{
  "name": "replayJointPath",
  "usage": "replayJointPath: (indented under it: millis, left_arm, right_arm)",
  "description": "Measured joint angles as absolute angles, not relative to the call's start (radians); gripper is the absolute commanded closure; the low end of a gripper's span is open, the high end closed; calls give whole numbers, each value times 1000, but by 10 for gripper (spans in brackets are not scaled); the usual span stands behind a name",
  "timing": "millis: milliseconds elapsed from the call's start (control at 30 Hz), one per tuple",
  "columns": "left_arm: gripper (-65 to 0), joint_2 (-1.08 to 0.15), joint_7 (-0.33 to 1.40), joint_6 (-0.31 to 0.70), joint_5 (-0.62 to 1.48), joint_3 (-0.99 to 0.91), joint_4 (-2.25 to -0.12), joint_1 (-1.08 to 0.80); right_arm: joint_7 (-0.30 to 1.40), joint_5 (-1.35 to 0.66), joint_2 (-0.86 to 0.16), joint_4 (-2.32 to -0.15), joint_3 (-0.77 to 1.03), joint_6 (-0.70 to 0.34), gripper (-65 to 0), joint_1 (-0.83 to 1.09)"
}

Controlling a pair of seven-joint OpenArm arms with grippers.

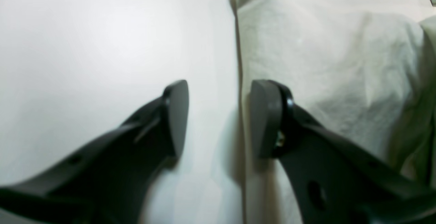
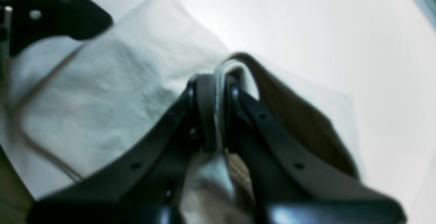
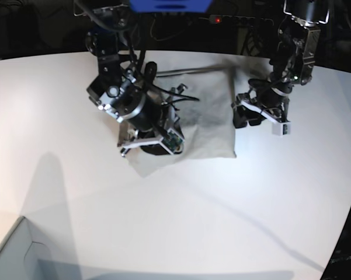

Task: Layout the t-shirt on the table in an organized manner, then fold the t-shirt properly
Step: 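Grasp the hem end with the right gripper and fold it over the stack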

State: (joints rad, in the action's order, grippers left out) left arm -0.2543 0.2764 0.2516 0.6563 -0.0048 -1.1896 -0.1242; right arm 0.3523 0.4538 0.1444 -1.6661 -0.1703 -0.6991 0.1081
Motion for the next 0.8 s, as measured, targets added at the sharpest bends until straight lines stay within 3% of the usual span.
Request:
replayJointPath:
  millis: [433, 800]
  left_arm:
    - [-288, -262, 286, 243, 653, 68, -1187, -94]
    - [-293, -265, 288, 247, 653, 73, -1187, -88]
  right_arm:
    - [352, 453, 89, -1679, -392, -699, 0, 96]
    - [345, 450, 91, -1484, -409, -699, 0, -11]
